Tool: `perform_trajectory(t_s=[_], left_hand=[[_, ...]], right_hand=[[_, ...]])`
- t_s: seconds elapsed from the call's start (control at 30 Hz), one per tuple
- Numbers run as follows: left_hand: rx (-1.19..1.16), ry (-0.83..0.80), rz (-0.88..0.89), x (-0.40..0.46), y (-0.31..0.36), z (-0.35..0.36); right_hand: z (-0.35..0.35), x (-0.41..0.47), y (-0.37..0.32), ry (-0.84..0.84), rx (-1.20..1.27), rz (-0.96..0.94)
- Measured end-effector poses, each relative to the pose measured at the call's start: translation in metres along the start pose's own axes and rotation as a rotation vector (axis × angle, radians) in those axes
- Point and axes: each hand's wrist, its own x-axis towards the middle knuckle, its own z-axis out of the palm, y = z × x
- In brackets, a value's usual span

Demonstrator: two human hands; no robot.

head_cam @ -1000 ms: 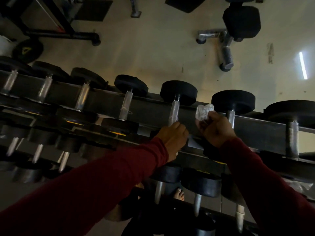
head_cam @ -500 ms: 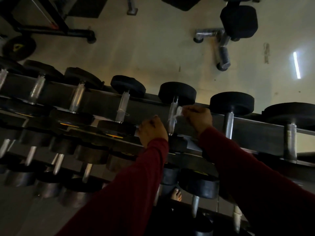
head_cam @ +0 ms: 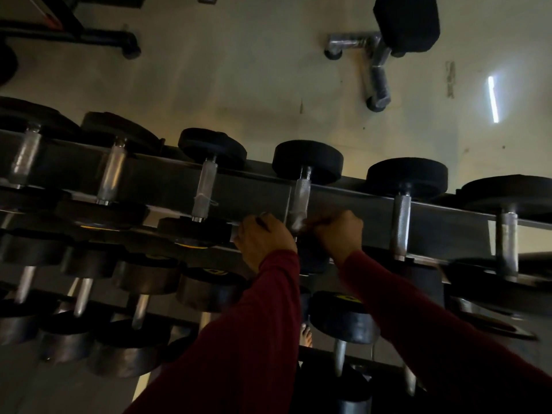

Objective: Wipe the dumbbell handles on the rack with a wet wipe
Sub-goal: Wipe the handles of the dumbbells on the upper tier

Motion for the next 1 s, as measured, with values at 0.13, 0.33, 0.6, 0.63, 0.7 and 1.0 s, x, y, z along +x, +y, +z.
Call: perform_trajectory(t_s=[0.13, 0.33, 0.6, 0.63, 0.7, 1.0], left_hand=[[-0.075, 0.007, -0.011, -0.002, 0.002, -0.003], [-0.091, -0.008, -0.047, -0.002, 0.003, -0.004], [-0.074, -0.020, -0.037, -0.004, 0.002, -0.004], [-0.072, -0.022, -0.030, -0.003, 0.001, -0.004], [-0.077, -0.020, -0.026, -0.003, 0.001, -0.002], [-0.151, 0.025, -0.002, -0.002, -0.001, -0.001]], right_hand=[[0.007, 0.032, -0.020, 0.292, 0.058, -0.075], [0.009, 0.023, -0.009, 0.068, -0.063, -0.391], [0.001, 0.056, -0.018, -0.106, -0.608, -0.824], [0.003, 0.059, -0.021, -0.085, -0.691, -0.814], [0.006, 0.058, -0.019, -0.084, -0.807, -0.828], [-0.007, 0.056, -0.043, -0.311, -1.228, -1.033]])
